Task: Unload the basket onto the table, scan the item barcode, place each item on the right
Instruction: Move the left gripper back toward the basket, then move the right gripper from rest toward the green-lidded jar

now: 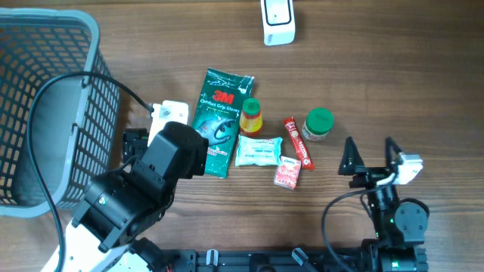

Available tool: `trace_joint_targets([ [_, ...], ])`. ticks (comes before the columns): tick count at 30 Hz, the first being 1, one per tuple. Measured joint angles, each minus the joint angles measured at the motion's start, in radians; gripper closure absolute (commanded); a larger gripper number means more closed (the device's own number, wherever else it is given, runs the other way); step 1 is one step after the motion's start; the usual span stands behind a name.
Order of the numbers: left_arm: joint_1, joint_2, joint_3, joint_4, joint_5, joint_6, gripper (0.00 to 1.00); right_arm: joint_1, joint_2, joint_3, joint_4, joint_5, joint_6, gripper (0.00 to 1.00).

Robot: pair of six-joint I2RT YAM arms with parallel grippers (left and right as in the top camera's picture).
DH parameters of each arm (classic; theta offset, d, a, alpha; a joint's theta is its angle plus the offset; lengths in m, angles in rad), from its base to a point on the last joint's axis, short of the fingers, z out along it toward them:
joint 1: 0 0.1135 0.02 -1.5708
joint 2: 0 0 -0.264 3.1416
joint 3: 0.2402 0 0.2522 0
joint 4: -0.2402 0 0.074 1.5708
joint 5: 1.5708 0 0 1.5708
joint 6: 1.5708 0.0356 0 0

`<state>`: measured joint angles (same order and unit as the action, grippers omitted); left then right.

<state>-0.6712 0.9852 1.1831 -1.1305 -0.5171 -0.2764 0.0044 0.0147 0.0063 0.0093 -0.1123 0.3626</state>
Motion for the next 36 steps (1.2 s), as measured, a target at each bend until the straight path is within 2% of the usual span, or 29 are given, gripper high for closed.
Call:
trace_joint_targets([
  [4,0.0,0.0,0.0,-0.001,0.001,0.0,0.0,0.0,0.002,0.0,0.099,-0.047,0.268,0.0],
  [7,0.0,0.0,0.0,-0.002,0.004,0.0,0.0,0.0,0.005,0.001,0.315,-0.106,0.332,0.0],
  [11,0.0,0.0,0.0,-0.003,0.007,0.0,0.0,0.0,0.027,0.034,0.336,-0.146,0.366,0.0],
  [17,0.0,0.0,0.0,-0.004,0.007,0.0,0.0,0.0,0.221,0.18,0.25,-0.193,0.358,0.0],
  [21,0.0,0.0,0.0,-0.003,0.007,0.0,0.0,0.0,0.462,0.385,0.148,-0.243,0.325,0.0],
  [30,0.0,0.0,0.0,-0.003,0.008,0.0,0.0,0.001,1.018,0.937,-0.465,-0.319,0.306,0.0],
  [33,0.0,0.0,0.0,-0.003,0.008,0.0,0.0,0.001,1.144,1.043,-0.468,-0.425,0.314,0.0],
  [36,0.0,0.0,0.0,-0.003,0.008,0.0,0.0,0.002,1.202,1.061,-0.444,-0.494,0.346,0.0],
])
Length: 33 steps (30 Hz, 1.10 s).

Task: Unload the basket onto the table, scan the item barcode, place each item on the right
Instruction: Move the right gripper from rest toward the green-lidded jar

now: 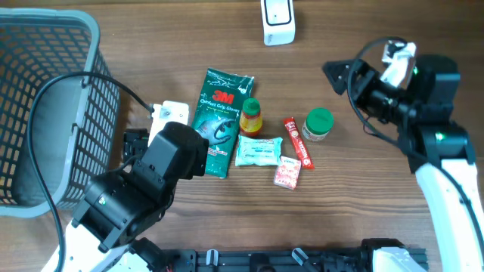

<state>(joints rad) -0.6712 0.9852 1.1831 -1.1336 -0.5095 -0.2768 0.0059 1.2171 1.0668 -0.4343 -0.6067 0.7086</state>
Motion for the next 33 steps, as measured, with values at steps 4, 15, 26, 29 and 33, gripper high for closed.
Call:
trace_joint_targets([
  [4,0.0,0.0,0.0,0.0,0.0,0.0,0.0,0.0,0.099,0.003,-0.004,-0.025,0.188,0.06],
  [15,0.0,0.0,0.0,0.0,0.0,0.0,0.0,0.041,0.302,0.003,-0.191,0.03,0.695,0.0],
  [26,0.0,0.0,0.0,-0.001,0.0,0.0,0.0,0.068,0.315,0.004,-0.318,0.251,0.82,0.0],
  [29,0.0,0.0,0.0,0.0,0.0,0.0,0.0,0.068,0.341,0.004,-0.313,0.293,0.824,0.0],
  [33,0.0,0.0,0.0,0.0,0.0,0.0,0.0,0.068,0.42,0.004,-0.278,0.307,0.825,0.0],
])
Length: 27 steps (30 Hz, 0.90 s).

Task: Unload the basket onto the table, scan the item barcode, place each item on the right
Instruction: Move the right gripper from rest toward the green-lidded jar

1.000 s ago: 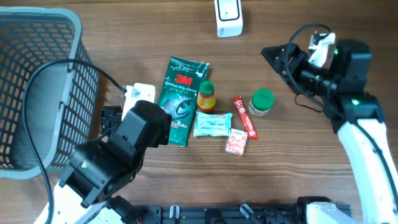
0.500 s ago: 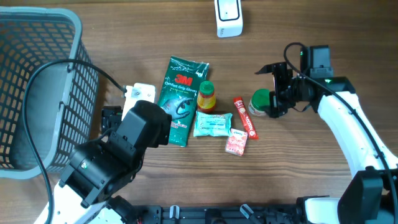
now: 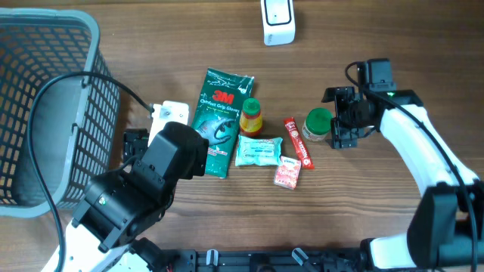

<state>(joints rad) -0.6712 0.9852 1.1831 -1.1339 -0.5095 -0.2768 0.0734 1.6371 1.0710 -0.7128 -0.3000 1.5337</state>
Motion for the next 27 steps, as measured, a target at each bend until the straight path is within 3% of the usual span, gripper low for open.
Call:
trace_joint_targets([
  [8,0.0,0.0,0.0,0.0,0.0,0.0,0.0,0.034,0.065,0.0,0.063,0.013,0.0,0.02],
  [18,0.0,0.0,0.0,0.0,0.0,0.0,0.0,0.037,0.065,0.0,0.071,0.049,-0.069,0.3],
  [25,0.0,0.0,0.0,0.0,0.0,0.0,0.0,0.037,0.063,0.013,0.074,0.073,-0.306,0.29],
  [26,0.0,0.0,0.0,0.0,0.0,0.0,0.0,0.037,0.063,0.013,0.073,0.073,-0.369,0.25],
  [27,0.0,0.0,0.0,0.0,0.0,0.0,0.0,0.037,0.063,0.013,0.069,0.074,-0.427,0.15],
])
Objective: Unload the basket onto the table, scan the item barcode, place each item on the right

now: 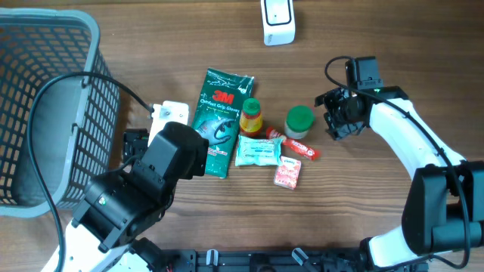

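Note:
In the overhead view a small bottle with a green cap (299, 121) stands right of the other goods. My right gripper (325, 116) is just to its right, pointing left at it, and its dark fingers look spread, so it reads as open with the bottle at its tips. A red stick packet (292, 144) lies slanted below the bottle. A white scanner (277, 21) stands at the far edge. My left gripper (138, 145) is mostly hidden under its own arm beside the basket.
A green 3M glove pack (218, 121), a yellow bottle with a red cap (250, 117), a pale wipes packet (258, 151) and a small pink packet (287, 173) lie mid-table. A grey mesh basket (89, 34) fills the left side.
The green-capped bottle now stands further left, nearer the yellow bottle. The red stick packet has turned from steep to nearly flat. My right gripper has shifted slightly left and farther from me.
My right arm was first folded at the near right edge with its gripper open. Then it was raised over the right of the table, then low beside the green-capped bottle. Now the bottle and red stick are displaced leftward. The left arm has stayed still.

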Available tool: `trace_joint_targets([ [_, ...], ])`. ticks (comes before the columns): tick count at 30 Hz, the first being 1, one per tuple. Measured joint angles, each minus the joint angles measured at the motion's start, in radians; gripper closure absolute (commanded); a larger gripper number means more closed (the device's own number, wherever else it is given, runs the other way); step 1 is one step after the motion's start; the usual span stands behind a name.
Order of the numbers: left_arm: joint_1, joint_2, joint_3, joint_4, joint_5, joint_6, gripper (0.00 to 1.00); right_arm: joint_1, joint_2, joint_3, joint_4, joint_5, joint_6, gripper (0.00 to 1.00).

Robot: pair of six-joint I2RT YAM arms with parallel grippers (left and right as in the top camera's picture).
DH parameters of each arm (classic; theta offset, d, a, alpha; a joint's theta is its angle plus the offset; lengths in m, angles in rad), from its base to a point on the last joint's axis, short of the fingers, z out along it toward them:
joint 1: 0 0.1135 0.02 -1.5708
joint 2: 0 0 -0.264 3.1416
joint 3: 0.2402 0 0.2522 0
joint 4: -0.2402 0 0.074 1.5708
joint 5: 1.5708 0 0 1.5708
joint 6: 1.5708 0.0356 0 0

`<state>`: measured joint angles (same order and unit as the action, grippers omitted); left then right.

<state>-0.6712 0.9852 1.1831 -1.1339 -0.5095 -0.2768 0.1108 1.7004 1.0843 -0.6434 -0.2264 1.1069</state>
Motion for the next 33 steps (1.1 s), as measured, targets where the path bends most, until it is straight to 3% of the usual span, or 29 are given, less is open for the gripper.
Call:
trace_joint_targets([
  [2,0.0,0.0,0.0,0.0,0.0,0.0,0.0,0.0,0.0,0.008,-0.023,-0.001,-0.113,0.01],
  [6,0.0,0.0,0.0,0.0,0.0,0.0,0.0,0.0,0.001,0.069,-0.087,0.0,-0.282,0.0],
  [12,0.0,0.0,0.0,0.0,0.0,0.0,0.0,0.0,0.002,0.195,-0.085,0.0,-0.379,0.0],
  [18,0.0,0.0,0.0,0.0,0.0,0.0,0.0,0.008,0.002,0.209,-0.074,0.005,-0.52,0.0],
  [33,0.0,0.0,0.0,0.0,0.0,0.0,0.0,0.257,0.037,0.209,0.009,0.202,-0.837,0.0],
])
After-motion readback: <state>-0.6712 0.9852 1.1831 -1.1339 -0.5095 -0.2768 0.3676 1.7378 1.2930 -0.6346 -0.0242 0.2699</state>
